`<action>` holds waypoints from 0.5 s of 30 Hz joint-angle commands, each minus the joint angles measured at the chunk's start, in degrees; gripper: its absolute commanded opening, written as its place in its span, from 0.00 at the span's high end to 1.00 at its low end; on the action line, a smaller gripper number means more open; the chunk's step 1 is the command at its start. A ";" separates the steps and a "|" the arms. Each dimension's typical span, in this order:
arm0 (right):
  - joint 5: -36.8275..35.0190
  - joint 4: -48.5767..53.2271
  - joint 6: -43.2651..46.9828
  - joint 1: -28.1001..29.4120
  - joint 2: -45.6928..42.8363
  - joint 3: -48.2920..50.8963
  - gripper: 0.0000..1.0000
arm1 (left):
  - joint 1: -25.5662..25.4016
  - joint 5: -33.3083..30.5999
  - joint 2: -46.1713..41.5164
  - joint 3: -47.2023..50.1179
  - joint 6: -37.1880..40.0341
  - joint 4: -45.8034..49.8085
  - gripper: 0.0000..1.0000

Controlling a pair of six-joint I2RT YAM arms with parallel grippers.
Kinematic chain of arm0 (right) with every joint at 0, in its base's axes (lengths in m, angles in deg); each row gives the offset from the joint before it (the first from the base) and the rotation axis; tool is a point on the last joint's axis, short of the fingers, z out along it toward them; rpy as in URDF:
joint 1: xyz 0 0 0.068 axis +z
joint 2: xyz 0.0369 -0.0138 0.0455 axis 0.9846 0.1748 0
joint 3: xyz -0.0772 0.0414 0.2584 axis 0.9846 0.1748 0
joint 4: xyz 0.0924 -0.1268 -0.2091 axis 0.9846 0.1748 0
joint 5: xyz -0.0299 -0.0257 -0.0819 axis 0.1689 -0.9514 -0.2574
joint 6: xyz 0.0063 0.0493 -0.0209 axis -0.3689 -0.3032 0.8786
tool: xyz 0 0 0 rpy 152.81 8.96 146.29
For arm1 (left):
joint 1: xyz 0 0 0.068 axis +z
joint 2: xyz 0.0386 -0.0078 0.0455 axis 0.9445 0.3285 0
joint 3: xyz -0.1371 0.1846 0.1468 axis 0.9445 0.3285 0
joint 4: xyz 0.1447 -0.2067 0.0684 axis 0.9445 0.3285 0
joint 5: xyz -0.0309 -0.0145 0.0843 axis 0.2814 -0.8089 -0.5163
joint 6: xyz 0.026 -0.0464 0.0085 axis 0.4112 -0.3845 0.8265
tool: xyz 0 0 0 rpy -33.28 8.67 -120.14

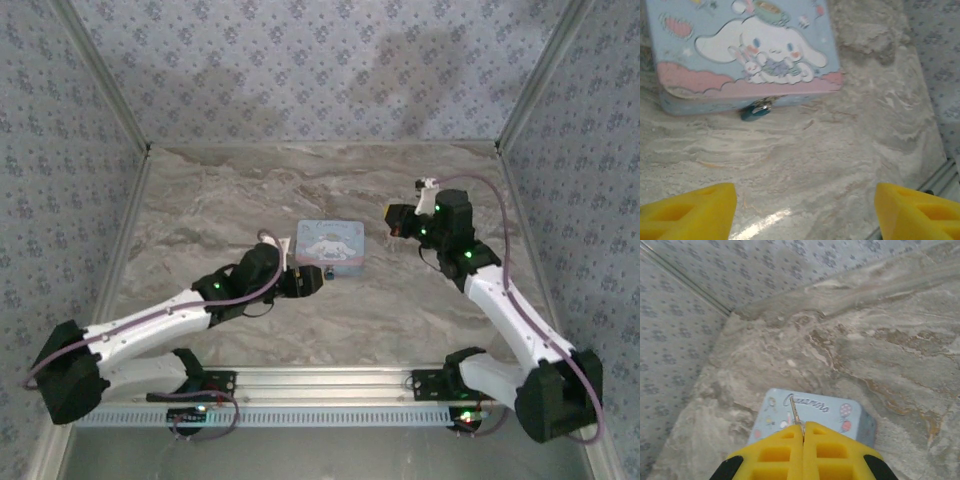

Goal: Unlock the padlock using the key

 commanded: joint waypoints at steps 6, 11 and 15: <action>-1.95 -5.17 3.08 -0.56 12.64 -6.54 1.00 | -0.61 -7.54 9.61 1.50 4.64 -14.55 0.16; -2.59 -5.49 3.84 -0.40 19.47 -9.19 1.00 | 1.52 -8.39 13.92 1.04 7.05 -18.58 0.14; -2.53 -5.82 3.98 -0.21 22.30 -10.23 1.00 | 5.23 -5.33 17.80 -0.06 7.52 -21.41 0.14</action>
